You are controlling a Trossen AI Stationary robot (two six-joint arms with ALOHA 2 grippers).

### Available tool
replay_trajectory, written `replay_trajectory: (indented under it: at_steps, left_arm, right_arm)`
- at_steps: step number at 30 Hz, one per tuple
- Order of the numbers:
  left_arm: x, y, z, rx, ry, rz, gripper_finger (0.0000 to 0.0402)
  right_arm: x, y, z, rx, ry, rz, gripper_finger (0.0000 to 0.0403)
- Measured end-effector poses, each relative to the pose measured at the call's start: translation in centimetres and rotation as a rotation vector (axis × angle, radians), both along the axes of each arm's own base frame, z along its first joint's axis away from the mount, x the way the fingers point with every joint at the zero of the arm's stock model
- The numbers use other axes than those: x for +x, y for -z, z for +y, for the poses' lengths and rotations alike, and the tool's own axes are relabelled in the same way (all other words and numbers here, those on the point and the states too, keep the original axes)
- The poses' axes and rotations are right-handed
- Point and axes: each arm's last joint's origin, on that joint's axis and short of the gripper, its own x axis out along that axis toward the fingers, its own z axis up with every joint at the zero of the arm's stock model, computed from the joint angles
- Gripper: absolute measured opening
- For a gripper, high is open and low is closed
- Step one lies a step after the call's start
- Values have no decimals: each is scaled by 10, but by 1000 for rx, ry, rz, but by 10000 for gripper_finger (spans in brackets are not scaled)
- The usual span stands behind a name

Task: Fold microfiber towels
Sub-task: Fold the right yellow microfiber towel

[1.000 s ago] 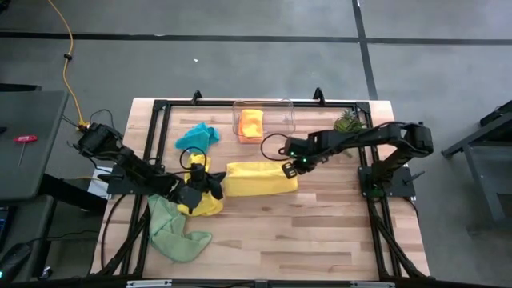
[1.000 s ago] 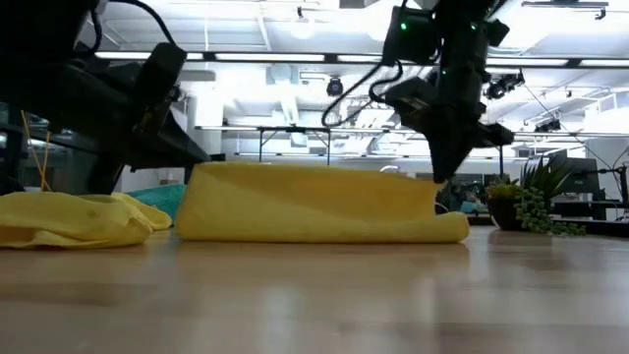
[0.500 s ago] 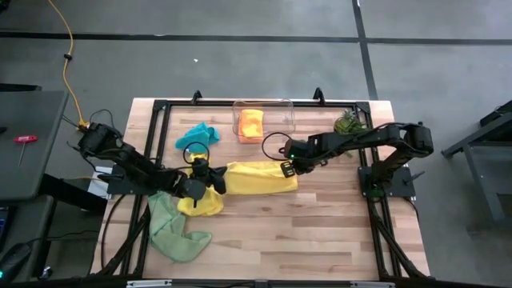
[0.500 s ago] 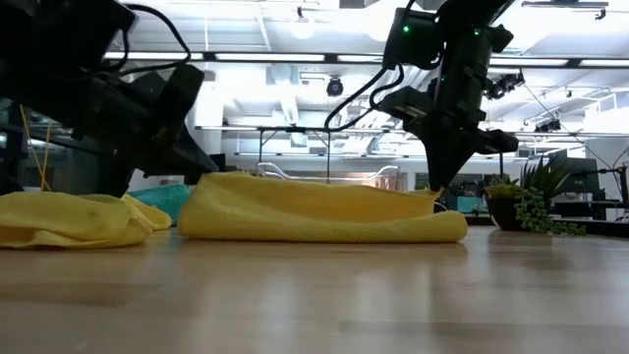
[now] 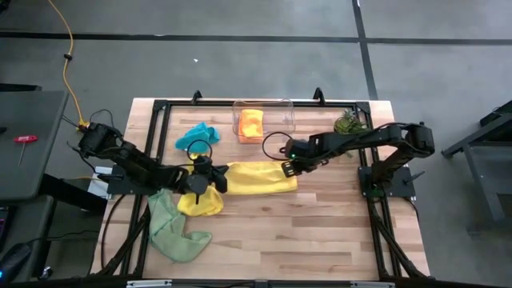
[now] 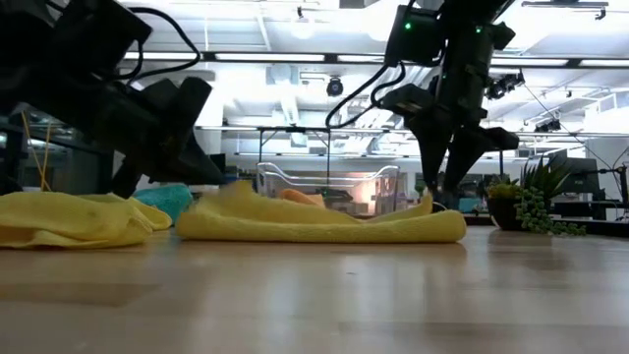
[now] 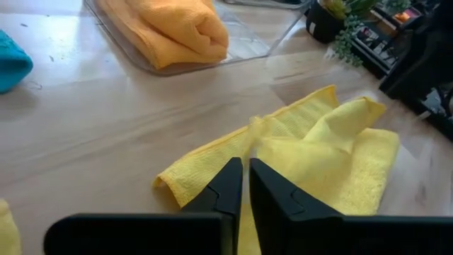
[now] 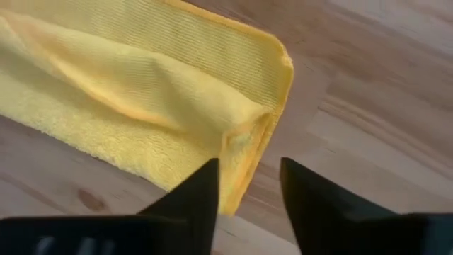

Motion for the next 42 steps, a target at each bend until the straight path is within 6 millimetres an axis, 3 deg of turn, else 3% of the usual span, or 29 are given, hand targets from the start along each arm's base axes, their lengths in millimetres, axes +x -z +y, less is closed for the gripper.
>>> replay_trajectory:
  at_steps: [5, 9, 14, 19, 22, 27, 31, 33, 35, 42]
  left_arm:
    - [1, 1, 7, 13, 13, 39, 63]
    - [1, 0, 18, 37, 10, 72, 101]
    - [1, -15, 31, 8, 74, 28, 143]
    - [-3, -45, 33, 45, 309, -48, 166]
    - [-6, -62, 29, 70, 501, -109, 167]
    - [-7, -60, 21, 68, 548, -87, 144]
    - [3, -42, 17, 28, 520, -22, 77]
    - [14, -38, 15, -8, 522, -3, 29]
    - [31, -37, 12, -22, 545, 14, 10]
    - [97, -25, 6, 9, 621, 90, 3]
  right_arm:
    - [-11, -15, -1, -71, 7, -12, 189]
    - [-20, -31, -1, -107, 1, -59, 195]
    - [-29, -47, 3, -130, -158, -123, 195]
    - [-36, -46, 12, -159, -340, -61, 195]
    - [-42, -31, 15, -143, -386, -39, 191]
    - [-51, 2, 17, -91, -376, -128, 156]
    - [-49, 14, 18, -64, -332, -265, 93]
    - [-47, 17, 18, -64, -330, -284, 48]
    - [-46, 20, 18, -77, -342, -273, 13]
    - [-41, 37, 18, -77, -417, -204, 7]
